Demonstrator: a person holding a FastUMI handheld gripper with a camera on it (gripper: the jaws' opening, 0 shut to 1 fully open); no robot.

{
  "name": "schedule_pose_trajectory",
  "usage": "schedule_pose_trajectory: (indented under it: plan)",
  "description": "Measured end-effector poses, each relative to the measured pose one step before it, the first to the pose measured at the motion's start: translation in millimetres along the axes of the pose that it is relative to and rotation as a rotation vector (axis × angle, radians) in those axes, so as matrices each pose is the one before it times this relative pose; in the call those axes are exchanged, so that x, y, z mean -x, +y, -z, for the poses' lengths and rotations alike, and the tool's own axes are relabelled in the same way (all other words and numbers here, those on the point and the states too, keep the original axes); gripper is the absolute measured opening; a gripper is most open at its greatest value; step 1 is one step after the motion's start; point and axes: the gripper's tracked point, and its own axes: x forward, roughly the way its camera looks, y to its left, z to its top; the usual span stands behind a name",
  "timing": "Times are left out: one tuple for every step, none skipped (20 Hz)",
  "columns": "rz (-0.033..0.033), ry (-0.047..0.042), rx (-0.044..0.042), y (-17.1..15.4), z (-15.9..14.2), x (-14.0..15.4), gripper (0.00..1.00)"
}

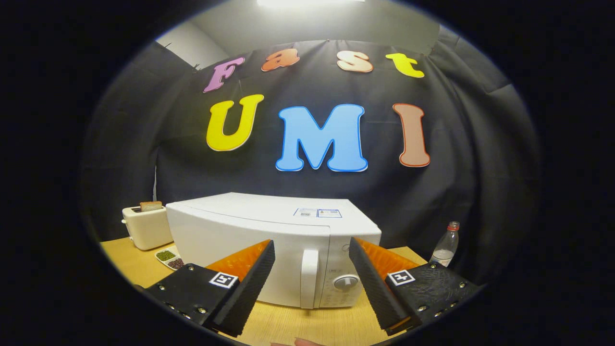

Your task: Open the microwave, put the food inside, and close the microwave door.

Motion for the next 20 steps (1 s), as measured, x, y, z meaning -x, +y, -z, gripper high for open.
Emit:
schedule_pose_trajectory:
  plan:
    - [-0.00093,0.01289,-0.00184,-0.45,10.1,-4.85,0.98]
    - [-0.00322,0.00575,-0.00546,0.84,7.26,-4.75,0.98]
    - [-0.00255,0.00642,-0.00246,-0.14,8.21,-4.89,0.98]
    - [-0.00184,0.01151,0.00014,-0.41,10.11,-3.98,0.98]
    - [-0.00568,0.01595,-0.00235,-0.04,8.58,-4.22,0.98]
    - [-0.00145,0.01466,-0.00494,-0.31,7.47,-4.02,0.98]
    - [0.00034,0.00572,-0.00885,-1.7,5.73,-2.81,0.98]
    - [-0.00456,0.00626,-0.00982,0.16,4.89,-3.14,0.96]
    - [-0.006,0.00373,-0.00958,0.27,3.96,-1.88,0.95]
    - [-0.00075,0.00013,-0.00241,-0.55,3.66,-2.07,0.95]
    - [-0.00377,0.00597,0.00349,1.2,4.02,-1.08,0.9]
    - [-0.00479,0.0033,0.00543,1.0,4.84,-2.89,0.89]
    - [0.01043,0.00256,0.00877,-1.86,1.25,-1.81,0.87]
    - [-0.00285,0.00033,0.00288,1.93,2.8,-0.95,0.81]
    - [0.00811,0.00052,-0.00068,-0.18,0.67,-2.33,0.79]
    - [0.00327,-0.00304,-0.00093,-0.78,0.48,-1.1,0.74]
    - [0.01811,0.00242,0.00215,-2.35,1.06,-3.01,0.7]
    - [-0.00345,-0.00039,-0.00544,-0.73,1.2,-1.4,0.62]
    - [-0.0073,-0.00168,-0.00789,2.26,-0.63,1.75,0.5]
    - [0.00041,0.00845,-0.00545,3.86,0.58,1.19,0.4]
